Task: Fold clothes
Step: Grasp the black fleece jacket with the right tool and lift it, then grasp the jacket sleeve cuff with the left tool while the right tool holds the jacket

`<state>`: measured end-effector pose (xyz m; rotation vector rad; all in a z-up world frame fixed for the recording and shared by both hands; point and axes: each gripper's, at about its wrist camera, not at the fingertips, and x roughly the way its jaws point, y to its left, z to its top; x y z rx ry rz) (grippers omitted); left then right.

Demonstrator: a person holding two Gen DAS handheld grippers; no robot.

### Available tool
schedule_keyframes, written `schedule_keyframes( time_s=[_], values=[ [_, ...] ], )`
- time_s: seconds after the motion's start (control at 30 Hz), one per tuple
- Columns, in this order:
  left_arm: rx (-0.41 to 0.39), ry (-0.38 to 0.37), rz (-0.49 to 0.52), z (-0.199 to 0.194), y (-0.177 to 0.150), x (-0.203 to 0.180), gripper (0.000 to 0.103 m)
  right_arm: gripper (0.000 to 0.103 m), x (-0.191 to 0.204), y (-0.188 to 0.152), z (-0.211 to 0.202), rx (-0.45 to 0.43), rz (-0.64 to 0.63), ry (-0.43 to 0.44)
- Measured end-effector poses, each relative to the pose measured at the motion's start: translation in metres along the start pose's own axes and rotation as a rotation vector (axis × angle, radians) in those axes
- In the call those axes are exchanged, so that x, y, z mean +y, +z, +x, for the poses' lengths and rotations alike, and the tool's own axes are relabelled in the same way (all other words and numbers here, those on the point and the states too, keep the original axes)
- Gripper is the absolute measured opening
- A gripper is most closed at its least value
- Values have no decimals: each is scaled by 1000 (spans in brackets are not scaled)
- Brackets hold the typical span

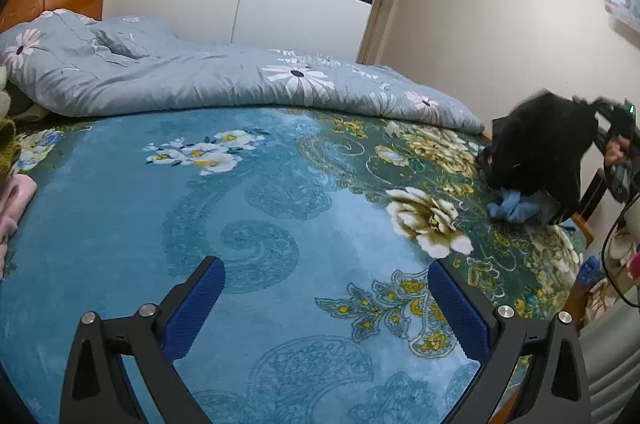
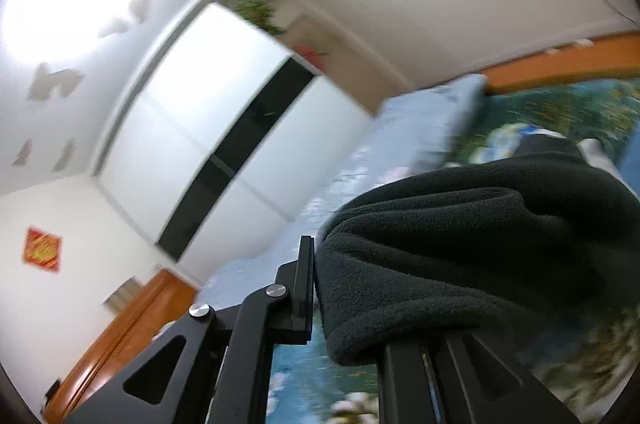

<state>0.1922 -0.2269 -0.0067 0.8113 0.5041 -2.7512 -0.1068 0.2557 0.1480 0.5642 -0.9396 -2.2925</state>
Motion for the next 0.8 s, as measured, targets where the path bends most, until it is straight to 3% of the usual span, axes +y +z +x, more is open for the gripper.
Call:
schedule_keyframes(
  time_s=[0.3,0.57,0.7,0.8],
  values=[
    [-110,-3,-100,-54,1,51,103,9,194,-48,24,100,-317,242],
    [-249,50,-209,-135,-7,110,103,9,363,-171,27,286,-589,618],
    [-310,97,-251,-180,-22,138,103,8,388,-241,51,436,-637,638],
    [-309,129,-269,-194,-31,150,103,8,405,-293,70,550,-671,646]
  ],
)
